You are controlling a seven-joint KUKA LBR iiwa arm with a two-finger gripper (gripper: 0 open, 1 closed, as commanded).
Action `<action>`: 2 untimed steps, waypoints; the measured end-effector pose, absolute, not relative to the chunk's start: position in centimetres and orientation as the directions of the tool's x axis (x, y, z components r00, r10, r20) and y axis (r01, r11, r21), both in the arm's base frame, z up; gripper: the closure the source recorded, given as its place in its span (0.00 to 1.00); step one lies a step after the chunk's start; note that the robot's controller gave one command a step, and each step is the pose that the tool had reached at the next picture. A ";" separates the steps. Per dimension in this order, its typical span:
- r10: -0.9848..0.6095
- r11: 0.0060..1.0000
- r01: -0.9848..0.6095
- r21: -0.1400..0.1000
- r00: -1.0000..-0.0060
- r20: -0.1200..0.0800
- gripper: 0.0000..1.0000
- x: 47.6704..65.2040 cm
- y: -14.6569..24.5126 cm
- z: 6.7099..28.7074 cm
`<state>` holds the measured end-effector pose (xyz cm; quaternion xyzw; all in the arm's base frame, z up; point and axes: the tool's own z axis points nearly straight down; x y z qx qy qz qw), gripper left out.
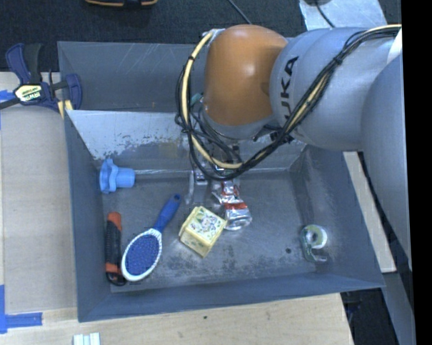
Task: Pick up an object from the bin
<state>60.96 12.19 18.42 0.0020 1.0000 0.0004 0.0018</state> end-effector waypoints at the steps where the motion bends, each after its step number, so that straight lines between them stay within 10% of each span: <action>1: 0.004 1.000 0.004 0.001 -1.000 -0.003 0.00 61.0 12.2 18.4; 2: -0.014 1.000 -0.014 0.001 -1.000 0.002 0.00 54.0 14.3 13.9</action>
Offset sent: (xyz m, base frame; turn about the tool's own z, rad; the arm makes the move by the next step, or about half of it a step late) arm -0.0673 0.0204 -0.0432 -0.0143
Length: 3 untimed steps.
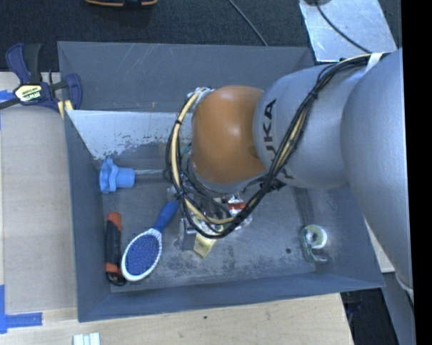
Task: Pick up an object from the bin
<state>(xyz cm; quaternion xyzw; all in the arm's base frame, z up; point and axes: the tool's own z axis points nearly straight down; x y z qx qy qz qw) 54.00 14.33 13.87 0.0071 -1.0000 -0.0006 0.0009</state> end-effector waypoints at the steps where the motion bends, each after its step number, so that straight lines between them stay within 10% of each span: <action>1: -0.067 0.998 -0.067 -0.001 -0.998 -0.015 0.00 55.8 12.2 11.0; 2: -0.030 1.000 -0.030 0.003 -0.999 -0.013 1.00 55.5 17.6 10.2; 3: -0.029 1.000 -0.029 0.003 -0.999 -0.013 1.00 55.5 17.6 10.2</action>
Offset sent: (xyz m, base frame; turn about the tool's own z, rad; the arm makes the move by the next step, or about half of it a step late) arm 0.0122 0.0334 -0.0387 -0.0150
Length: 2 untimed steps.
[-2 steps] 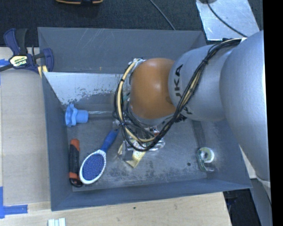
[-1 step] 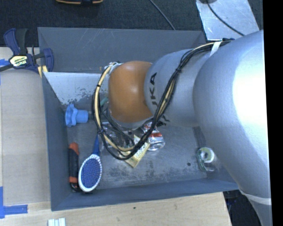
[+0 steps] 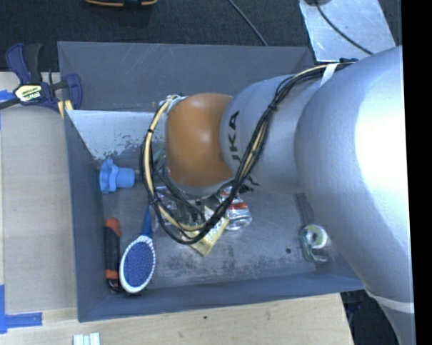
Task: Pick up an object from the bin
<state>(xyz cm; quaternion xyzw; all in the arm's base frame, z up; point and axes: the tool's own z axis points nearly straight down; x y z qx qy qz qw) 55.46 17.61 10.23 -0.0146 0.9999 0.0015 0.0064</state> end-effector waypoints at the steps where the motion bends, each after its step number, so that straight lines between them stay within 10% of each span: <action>1: -0.106 0.994 -0.107 0.002 -0.992 -0.073 1.00 52.0 18.4 9.2; 2: -0.115 0.993 -0.115 -0.001 -0.993 -0.024 0.00 50.1 18.7 7.9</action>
Offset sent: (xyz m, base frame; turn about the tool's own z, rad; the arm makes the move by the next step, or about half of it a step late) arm -0.0665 0.0270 -0.0323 -0.1068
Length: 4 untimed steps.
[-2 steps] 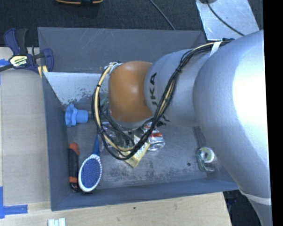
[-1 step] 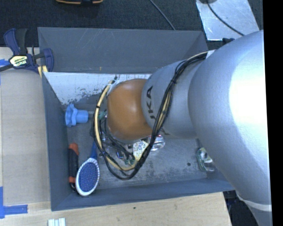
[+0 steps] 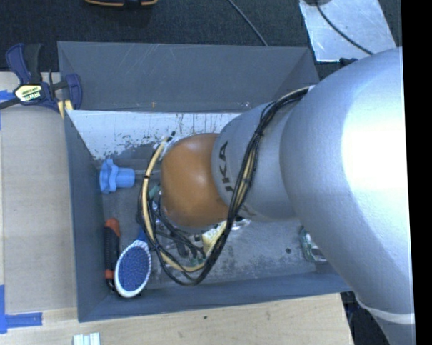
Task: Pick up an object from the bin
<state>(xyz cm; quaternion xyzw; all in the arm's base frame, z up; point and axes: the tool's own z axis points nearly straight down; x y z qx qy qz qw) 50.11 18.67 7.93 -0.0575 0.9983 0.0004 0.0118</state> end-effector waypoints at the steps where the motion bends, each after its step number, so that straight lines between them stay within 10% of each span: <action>1: -0.109 0.994 -0.109 0.003 -0.992 -0.061 1.00 51.1 18.7 8.7; 4: -0.150 0.988 -0.147 -0.036 -0.986 -0.070 1.00 52.9 22.6 8.1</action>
Offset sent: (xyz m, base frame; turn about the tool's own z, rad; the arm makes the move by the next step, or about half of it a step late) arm 0.0000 0.0000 0.0000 0.0000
